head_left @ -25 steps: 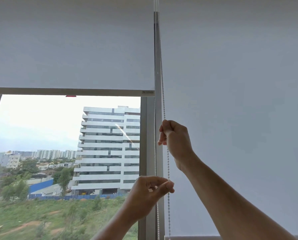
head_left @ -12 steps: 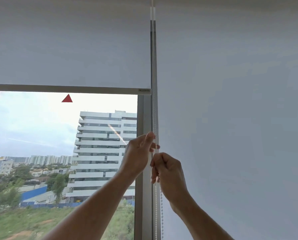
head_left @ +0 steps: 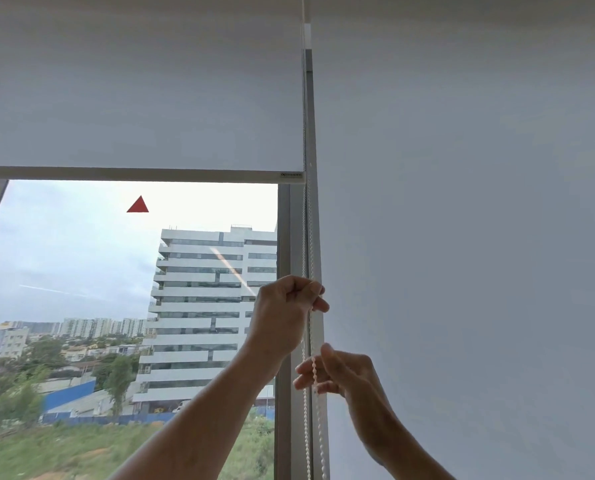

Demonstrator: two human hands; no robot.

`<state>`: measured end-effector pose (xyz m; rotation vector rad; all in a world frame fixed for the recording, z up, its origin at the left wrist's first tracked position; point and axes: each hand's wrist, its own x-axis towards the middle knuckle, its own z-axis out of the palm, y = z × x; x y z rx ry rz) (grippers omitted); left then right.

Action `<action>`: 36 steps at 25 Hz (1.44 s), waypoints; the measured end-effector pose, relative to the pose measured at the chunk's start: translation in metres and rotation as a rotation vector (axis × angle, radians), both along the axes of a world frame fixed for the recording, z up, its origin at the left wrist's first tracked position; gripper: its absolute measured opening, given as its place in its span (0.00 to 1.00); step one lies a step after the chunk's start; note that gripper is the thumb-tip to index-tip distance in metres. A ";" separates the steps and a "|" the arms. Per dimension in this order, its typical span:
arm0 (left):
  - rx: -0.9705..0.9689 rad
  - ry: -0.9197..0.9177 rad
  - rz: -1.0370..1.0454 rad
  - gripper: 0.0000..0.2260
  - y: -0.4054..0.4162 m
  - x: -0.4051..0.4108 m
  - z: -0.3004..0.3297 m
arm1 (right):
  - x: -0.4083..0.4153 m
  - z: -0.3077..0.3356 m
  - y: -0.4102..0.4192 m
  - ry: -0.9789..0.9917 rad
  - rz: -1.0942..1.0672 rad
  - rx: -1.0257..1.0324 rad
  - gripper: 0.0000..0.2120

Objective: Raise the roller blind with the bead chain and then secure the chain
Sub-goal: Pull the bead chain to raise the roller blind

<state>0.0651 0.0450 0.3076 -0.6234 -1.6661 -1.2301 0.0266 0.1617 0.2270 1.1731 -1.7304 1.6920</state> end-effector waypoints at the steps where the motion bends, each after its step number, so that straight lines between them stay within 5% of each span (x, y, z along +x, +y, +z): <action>1: 0.003 0.012 0.001 0.07 -0.001 -0.001 -0.002 | -0.003 0.004 0.003 -0.020 0.018 -0.052 0.28; 3: -0.018 0.017 0.008 0.07 -0.001 0.000 -0.009 | -0.007 0.016 0.005 -0.032 -0.009 -0.164 0.33; 11: -0.060 -0.018 -0.100 0.06 -0.003 -0.002 -0.037 | 0.006 0.102 -0.003 0.113 -0.349 -0.193 0.20; 21: -0.146 -0.104 -0.219 0.06 -0.009 -0.010 -0.074 | 0.024 0.141 -0.020 0.104 -0.293 -0.204 0.20; 24: -0.150 -0.080 -0.266 0.16 -0.016 -0.010 -0.075 | 0.029 0.134 -0.017 0.156 -0.290 -0.239 0.20; 28: 0.048 -0.024 -0.170 0.26 -0.015 -0.012 -0.057 | 0.035 0.126 -0.019 0.204 -0.284 -0.233 0.19; 36: 0.058 0.172 0.175 0.14 -0.004 0.003 0.030 | 0.025 0.086 -0.022 0.195 -0.227 -0.211 0.20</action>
